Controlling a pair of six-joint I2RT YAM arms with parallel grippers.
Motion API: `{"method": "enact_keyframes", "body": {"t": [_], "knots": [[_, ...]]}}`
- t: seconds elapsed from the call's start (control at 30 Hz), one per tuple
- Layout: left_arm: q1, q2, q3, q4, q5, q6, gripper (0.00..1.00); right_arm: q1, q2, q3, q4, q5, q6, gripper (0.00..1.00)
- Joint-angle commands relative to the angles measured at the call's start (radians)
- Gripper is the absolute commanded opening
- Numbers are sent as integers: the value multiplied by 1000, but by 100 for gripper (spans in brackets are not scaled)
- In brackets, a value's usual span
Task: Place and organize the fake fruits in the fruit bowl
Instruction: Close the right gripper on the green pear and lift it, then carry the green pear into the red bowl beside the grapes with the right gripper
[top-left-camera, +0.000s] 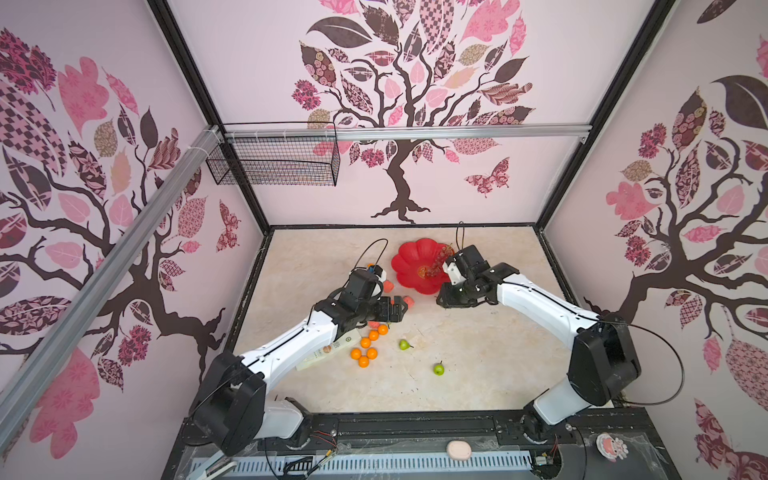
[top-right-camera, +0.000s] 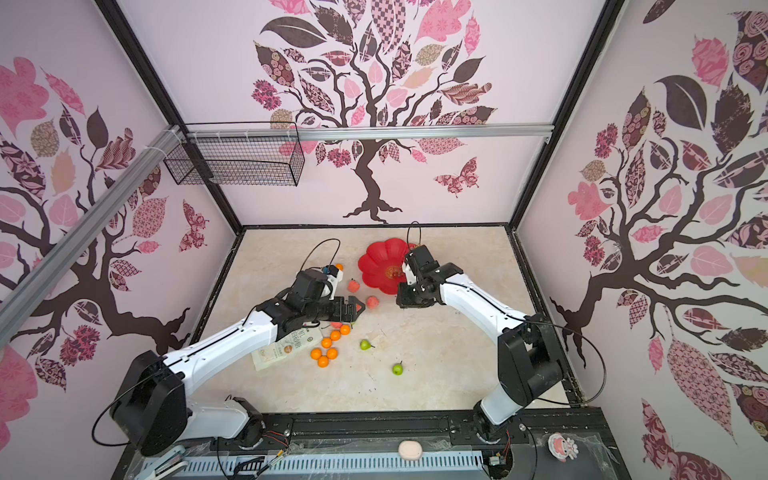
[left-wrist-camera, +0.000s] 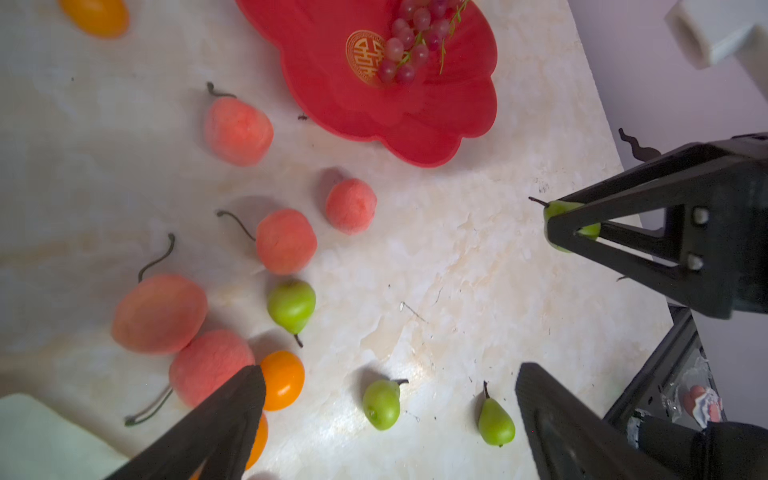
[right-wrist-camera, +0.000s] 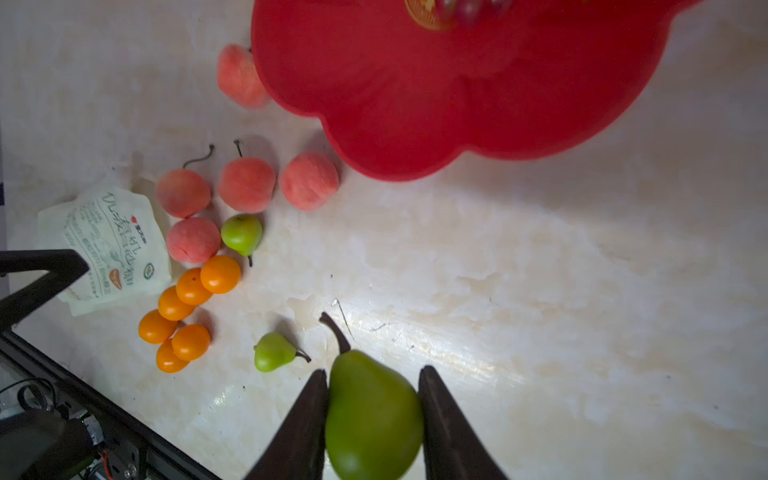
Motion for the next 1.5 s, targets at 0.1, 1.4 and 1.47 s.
{"method": "enact_keyframes", "body": {"t": [0.1, 1.4, 1.47], "knots": [[10, 114, 171, 32, 30, 67, 98, -58, 142, 162, -29, -2, -42, 37], [104, 459, 427, 92, 253, 64, 98, -156, 679, 603, -60, 231, -42, 42], [104, 450, 425, 103, 251, 53, 98, -157, 676, 601, -58, 231, -41, 43]]}}
